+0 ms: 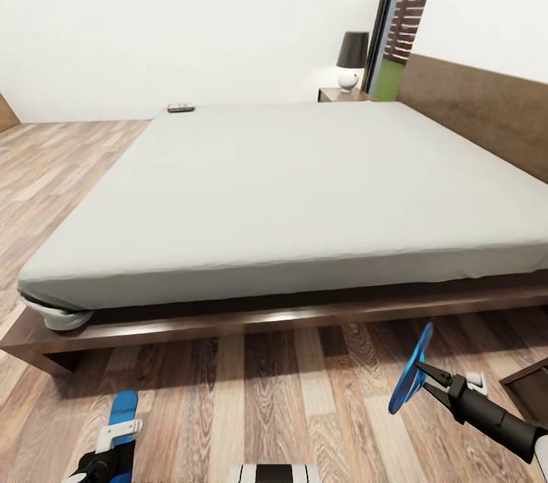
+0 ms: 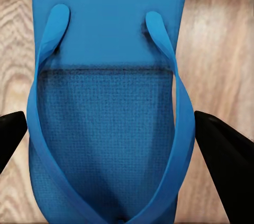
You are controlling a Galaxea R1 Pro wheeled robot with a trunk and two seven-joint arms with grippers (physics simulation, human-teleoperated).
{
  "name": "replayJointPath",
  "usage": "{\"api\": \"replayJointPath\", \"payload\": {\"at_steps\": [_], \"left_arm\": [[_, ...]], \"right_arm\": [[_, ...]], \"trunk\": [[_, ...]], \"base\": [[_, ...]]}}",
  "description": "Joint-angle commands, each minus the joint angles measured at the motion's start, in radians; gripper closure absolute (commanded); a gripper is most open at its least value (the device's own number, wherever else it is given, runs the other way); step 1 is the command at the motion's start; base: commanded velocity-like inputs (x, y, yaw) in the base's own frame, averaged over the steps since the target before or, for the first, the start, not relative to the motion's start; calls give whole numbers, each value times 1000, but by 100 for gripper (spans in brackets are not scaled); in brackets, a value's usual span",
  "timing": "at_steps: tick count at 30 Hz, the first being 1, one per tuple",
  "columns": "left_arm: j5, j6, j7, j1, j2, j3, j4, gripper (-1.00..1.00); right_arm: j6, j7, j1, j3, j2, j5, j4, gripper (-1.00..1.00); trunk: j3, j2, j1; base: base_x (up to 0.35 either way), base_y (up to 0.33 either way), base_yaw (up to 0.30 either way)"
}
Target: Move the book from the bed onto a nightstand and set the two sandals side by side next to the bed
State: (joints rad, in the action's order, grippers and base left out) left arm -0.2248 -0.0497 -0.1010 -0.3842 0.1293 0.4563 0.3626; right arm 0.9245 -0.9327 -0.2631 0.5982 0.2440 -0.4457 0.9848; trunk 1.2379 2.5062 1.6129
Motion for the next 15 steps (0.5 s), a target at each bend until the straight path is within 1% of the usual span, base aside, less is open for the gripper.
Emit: {"api": "replayJointPath", "payload": {"at_steps": [1,9,10,11,13,14,15], "left_arm": [[-10,-4,-6,-1,0,9,-1,100],[-10,-1,-6,-1,0,6,8,100],[-10,1,-5,-1,1,6,18,100],[-9,10,-5,-1,3,6,47,100],[-9,57,-5,-1,4,6,97,100],[-9,96,-5,-1,3,6,126,100],[-9,161,-5,-1,2,5,175,100]], "right_arm": [[5,-5,-1,2,0,-1,0,100],[5,-5,-1,2,0,-1,0,100],[5,-5,-1,2,0,-1,0,100],[5,-5,-1,2,0,-1,0,100],[5,-5,-1,2,0,-1,0,100],[5,-5,-1,2,0,-1,0,100],[5,-5,-1,2,0,-1,0,100]], "trunk": [[5,1,0],[36,2,4],[39,3,4],[43,3,5],[47,3,5],[47,3,5],[47,3,5]], "base": [[0,0,0],[0,0,0],[0,0,0],[0,0,0],[0,0,0],[0,0,0],[0,0,0]]}}
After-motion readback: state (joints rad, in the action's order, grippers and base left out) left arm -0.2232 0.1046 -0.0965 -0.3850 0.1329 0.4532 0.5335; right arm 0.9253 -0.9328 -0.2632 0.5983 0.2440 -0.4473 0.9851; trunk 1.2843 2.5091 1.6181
